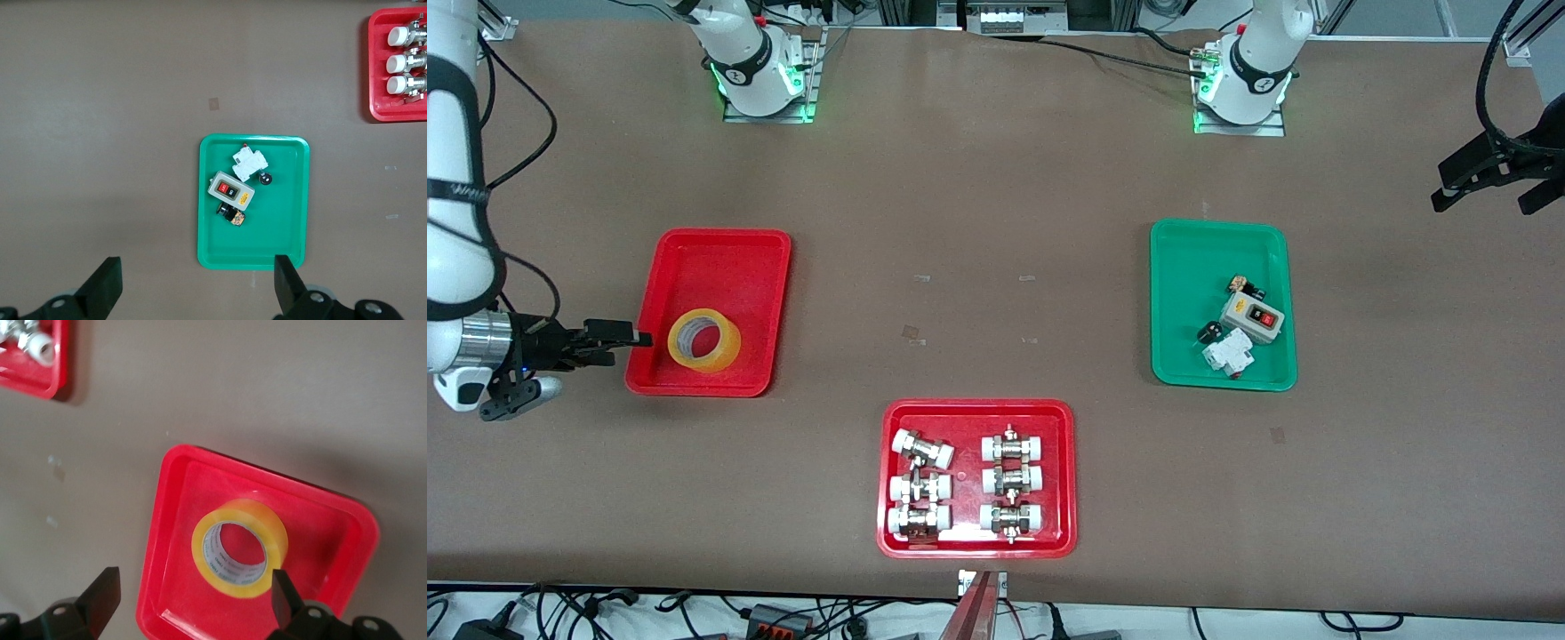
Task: Left arm passes tape to right arm into tray
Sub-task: 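Open the right gripper to release the tape in the red tray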
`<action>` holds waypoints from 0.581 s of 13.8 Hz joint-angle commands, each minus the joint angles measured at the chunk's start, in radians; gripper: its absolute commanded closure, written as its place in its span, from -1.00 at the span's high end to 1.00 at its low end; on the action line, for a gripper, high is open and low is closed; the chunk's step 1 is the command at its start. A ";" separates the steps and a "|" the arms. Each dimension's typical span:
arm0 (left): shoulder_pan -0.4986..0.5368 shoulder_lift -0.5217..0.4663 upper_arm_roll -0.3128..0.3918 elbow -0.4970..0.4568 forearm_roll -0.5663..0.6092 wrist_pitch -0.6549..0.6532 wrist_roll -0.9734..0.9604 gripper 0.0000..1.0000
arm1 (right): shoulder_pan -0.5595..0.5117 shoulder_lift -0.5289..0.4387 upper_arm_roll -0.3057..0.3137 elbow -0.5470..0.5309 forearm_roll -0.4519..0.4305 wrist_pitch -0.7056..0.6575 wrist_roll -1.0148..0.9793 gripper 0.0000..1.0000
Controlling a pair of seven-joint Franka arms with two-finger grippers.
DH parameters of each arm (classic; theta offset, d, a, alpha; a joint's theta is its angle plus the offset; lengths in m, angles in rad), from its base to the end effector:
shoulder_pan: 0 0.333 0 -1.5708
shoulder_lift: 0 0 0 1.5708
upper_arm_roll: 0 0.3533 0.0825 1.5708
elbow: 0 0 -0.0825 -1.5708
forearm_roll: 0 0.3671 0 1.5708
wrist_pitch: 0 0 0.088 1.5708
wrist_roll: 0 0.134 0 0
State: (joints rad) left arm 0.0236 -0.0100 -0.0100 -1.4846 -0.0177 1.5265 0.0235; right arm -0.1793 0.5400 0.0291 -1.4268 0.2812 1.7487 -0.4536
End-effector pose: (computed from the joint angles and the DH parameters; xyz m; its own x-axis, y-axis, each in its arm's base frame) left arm 0.5313 0.0048 0.6753 0.9986 -0.0107 0.0523 -0.0116 -0.9998 0.0163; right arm 0.6783 -0.0736 0.3831 0.9693 0.2319 -0.0822 0.1913 -0.9204 -0.3409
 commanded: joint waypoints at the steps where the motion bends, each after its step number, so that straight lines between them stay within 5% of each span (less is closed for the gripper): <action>1: 0.004 0.009 -0.001 0.026 0.028 -0.023 0.012 1.00 | 0.026 -0.038 0.000 0.015 -0.092 -0.018 0.160 1.00; 4: 0.004 0.007 -0.001 0.024 0.027 -0.034 0.012 1.00 | 0.078 -0.078 -0.005 0.028 -0.126 -0.122 0.393 1.00; 8: 0.006 0.007 0.001 0.024 0.027 -0.032 0.015 1.00 | 0.100 -0.083 0.000 0.211 -0.180 -0.290 0.452 1.00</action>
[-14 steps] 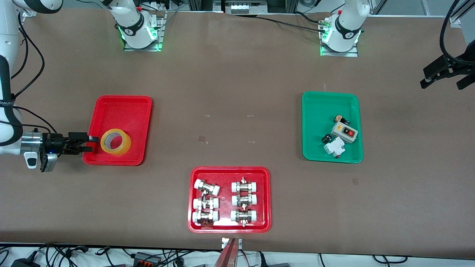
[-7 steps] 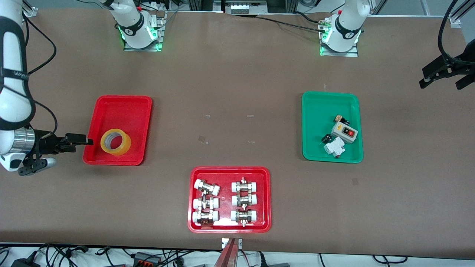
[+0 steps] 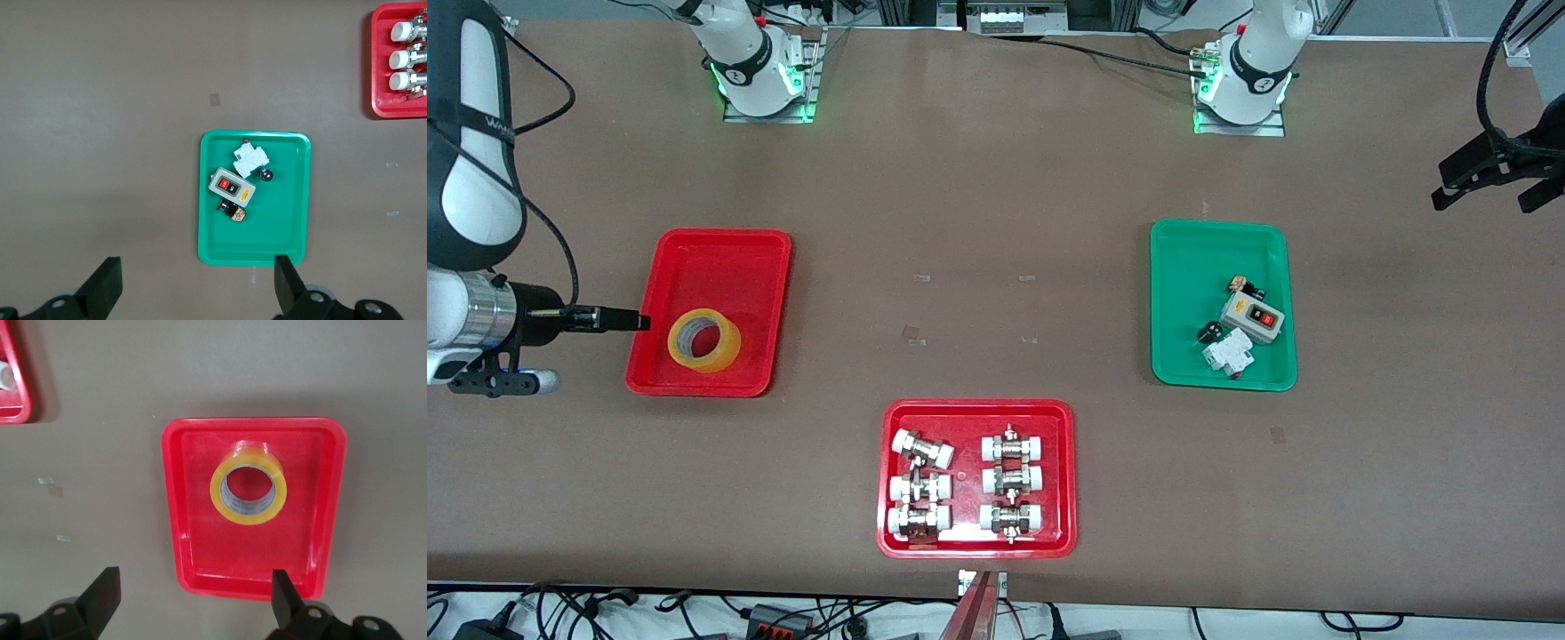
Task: Left arm passes tape to right arm into tray
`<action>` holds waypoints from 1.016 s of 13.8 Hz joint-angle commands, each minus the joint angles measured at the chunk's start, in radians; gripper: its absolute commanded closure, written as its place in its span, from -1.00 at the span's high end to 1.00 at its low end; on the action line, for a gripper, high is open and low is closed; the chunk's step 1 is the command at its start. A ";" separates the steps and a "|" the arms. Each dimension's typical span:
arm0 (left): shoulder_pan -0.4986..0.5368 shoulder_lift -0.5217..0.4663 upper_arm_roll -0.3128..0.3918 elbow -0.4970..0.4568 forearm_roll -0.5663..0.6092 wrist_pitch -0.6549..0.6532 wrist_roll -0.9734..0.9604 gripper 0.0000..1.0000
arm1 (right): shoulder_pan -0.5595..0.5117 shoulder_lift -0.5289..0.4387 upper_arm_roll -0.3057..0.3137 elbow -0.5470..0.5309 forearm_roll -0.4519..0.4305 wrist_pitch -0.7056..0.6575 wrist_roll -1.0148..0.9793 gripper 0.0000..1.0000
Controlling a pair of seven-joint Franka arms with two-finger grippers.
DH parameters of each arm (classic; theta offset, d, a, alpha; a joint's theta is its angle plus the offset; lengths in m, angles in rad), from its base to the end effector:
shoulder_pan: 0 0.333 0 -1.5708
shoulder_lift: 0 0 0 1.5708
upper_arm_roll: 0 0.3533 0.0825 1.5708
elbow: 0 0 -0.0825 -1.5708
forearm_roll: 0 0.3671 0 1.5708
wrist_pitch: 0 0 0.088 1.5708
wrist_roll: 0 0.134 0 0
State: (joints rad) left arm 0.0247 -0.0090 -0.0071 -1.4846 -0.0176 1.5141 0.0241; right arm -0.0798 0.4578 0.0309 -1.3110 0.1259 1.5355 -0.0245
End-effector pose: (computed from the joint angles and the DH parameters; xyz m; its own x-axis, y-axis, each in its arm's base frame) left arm 0.5300 0.0069 0.6736 0.9992 -0.0075 0.0389 -0.0082 -0.9998 0.0165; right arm 0.6610 -0.0191 0.4728 0.9737 -0.0189 -0.2272 -0.0524 -0.9884 -0.1423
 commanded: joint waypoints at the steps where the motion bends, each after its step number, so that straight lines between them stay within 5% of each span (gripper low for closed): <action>1: 0.003 0.004 -0.002 0.024 0.027 -0.020 0.013 1.00 | 0.002 -0.001 -0.003 0.126 -0.046 -0.096 0.021 1.00; 7: 0.004 0.003 -0.002 0.021 0.027 -0.022 0.016 1.00 | 0.023 -0.045 -0.008 0.197 -0.123 -0.048 0.072 1.00; 14: 0.011 0.003 -0.002 0.018 0.027 -0.017 0.017 1.00 | 0.063 -0.238 -0.054 -0.063 -0.187 0.157 -0.014 1.00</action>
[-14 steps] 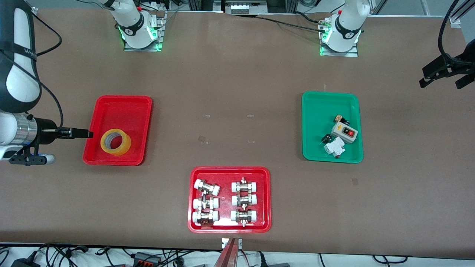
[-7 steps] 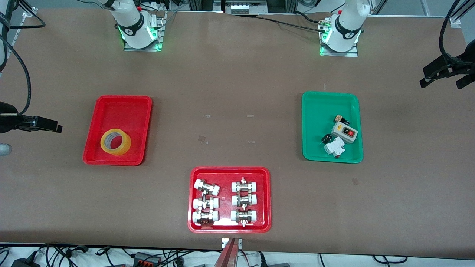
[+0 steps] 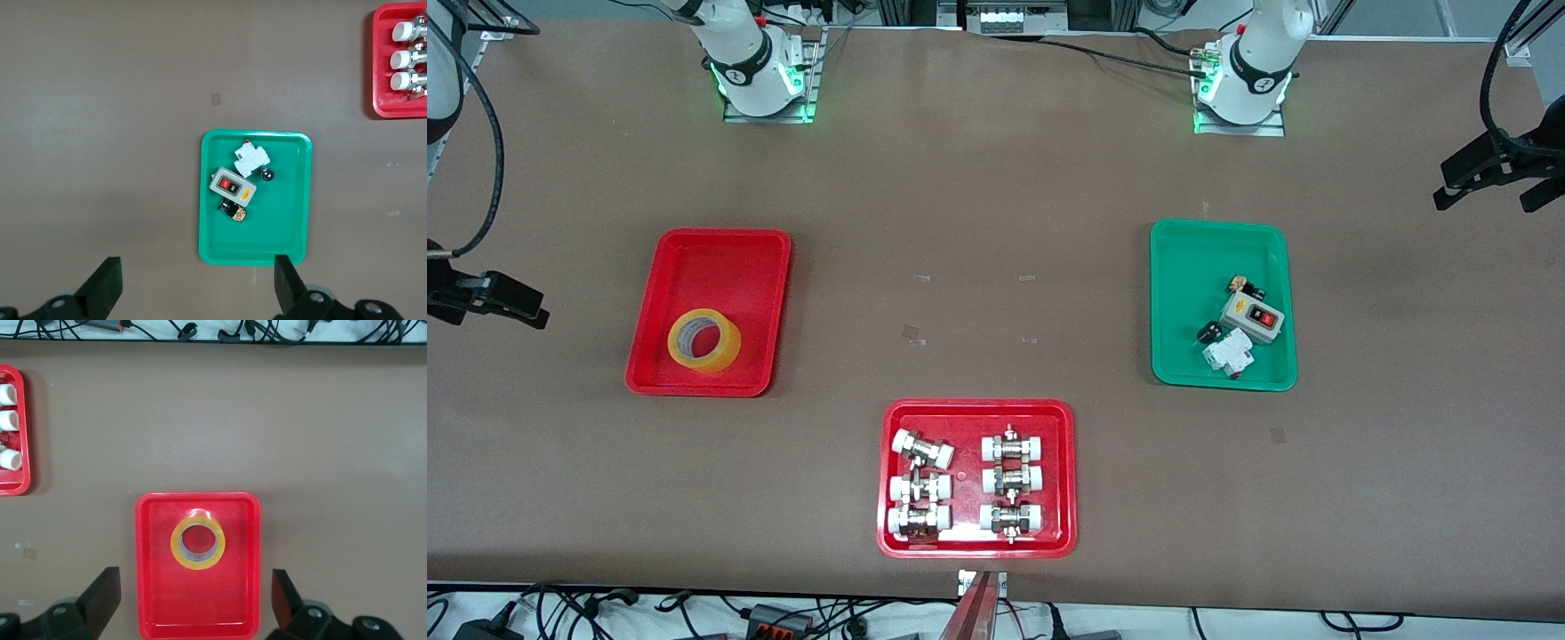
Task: Left arm passes tape to right arm into tray
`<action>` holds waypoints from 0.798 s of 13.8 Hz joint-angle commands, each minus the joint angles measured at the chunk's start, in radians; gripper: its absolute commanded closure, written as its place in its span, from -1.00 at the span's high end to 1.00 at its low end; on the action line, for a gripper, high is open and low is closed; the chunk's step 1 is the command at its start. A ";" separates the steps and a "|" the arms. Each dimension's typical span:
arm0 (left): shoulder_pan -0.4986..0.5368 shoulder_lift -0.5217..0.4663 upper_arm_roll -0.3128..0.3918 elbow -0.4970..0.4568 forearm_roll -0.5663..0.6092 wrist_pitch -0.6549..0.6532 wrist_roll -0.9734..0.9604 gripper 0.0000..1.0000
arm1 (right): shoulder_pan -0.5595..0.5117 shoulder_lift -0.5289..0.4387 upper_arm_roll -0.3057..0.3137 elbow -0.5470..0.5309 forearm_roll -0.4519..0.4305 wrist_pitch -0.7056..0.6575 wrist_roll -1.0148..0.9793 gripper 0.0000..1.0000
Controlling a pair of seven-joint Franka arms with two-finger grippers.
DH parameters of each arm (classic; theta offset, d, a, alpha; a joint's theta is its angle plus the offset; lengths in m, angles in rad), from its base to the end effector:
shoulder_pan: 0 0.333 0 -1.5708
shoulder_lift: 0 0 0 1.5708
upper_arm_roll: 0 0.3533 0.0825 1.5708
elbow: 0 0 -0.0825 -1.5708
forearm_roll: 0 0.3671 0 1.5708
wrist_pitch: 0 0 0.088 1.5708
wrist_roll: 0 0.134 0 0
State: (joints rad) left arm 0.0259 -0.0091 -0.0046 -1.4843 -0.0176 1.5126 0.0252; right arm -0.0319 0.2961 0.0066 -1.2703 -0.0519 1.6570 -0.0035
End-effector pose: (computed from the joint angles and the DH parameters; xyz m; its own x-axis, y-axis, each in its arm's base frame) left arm 0.5297 0.0088 0.6736 0.9993 -0.0049 0.0378 -0.0056 -0.9998 0.0165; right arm 0.6481 -0.0236 0.6056 0.9958 -0.0177 0.0902 -0.0223 -0.9985 0.0503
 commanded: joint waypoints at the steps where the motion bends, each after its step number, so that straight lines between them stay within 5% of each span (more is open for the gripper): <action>1: 0.017 0.003 -0.005 0.016 0.027 -0.015 0.016 1.00 | 0.015 -0.092 -0.028 -0.116 -0.006 0.018 -0.023 1.00; 6: 0.019 0.001 -0.006 0.018 0.027 -0.017 0.016 1.00 | 0.011 -0.241 -0.031 -0.361 0.001 0.114 -0.026 1.00; 11: 0.019 0.001 -0.006 0.018 0.027 -0.017 0.016 1.00 | 0.014 -0.273 -0.031 -0.399 0.003 0.090 -0.053 1.00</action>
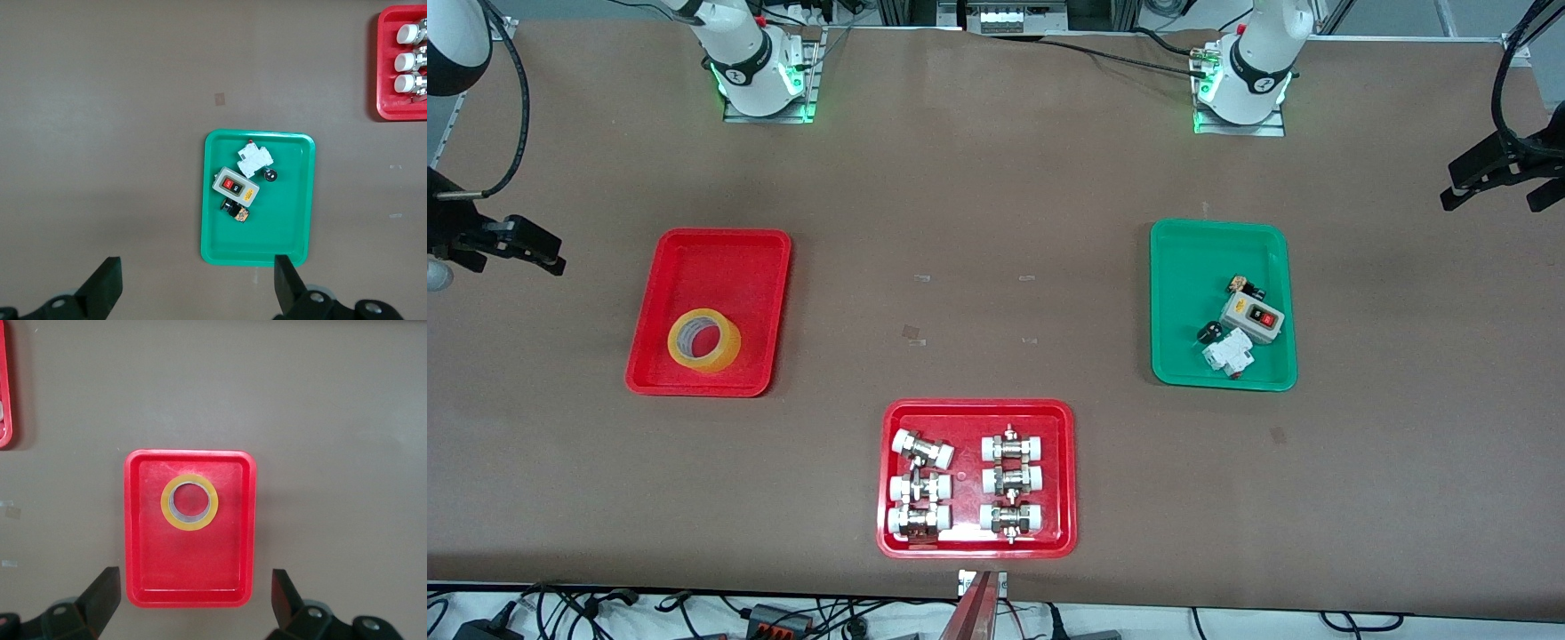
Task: Left arm passes tape to right arm into tray
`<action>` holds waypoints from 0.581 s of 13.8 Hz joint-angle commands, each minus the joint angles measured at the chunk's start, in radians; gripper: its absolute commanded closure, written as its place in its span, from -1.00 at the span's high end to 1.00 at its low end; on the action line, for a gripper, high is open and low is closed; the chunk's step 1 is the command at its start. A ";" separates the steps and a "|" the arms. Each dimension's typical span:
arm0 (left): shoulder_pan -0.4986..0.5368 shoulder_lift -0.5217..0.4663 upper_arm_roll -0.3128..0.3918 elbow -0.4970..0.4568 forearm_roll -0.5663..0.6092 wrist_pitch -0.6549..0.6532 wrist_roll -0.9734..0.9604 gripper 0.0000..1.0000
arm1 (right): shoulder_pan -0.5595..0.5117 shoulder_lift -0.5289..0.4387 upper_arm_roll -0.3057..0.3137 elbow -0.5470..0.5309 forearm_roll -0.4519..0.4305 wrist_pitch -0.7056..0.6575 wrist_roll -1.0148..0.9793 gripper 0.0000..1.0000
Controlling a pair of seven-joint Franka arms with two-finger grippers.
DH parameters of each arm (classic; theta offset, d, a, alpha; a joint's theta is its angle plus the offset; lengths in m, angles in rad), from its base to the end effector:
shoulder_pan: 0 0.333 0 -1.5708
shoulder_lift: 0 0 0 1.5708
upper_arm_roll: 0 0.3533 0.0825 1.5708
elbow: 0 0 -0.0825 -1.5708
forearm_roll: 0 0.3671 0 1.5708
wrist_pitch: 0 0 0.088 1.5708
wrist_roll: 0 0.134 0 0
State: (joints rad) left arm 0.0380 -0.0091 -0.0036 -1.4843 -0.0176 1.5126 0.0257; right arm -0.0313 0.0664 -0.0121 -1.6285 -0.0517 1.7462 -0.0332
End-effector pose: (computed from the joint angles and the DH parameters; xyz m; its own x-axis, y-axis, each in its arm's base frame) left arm 0.5295 0.0158 0.6736 0.9993 0.0077 0.0378 0.0070 -0.9998 0.0165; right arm 0.5742 -0.0307 0.5873 0.9988 -0.0011 0.0493 -0.0038 -0.9985 0.0537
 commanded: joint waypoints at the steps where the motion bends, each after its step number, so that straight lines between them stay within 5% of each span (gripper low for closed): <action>1: 0.007 0.001 -0.007 0.018 0.027 -0.017 0.016 1.00 | 0.013 -0.046 -0.012 -0.040 0.001 -0.011 -0.025 1.00; 8: 0.007 0.001 -0.007 0.018 0.027 -0.017 0.016 1.00 | 0.018 -0.063 -0.003 -0.056 0.004 -0.028 -0.010 1.00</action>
State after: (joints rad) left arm 0.0382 -0.0091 -0.0036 -1.4843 -0.0176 1.5126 0.0257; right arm -0.0216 0.0321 -0.0117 -1.6429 -0.0510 1.7075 -0.0418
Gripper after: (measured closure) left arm 0.000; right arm 0.000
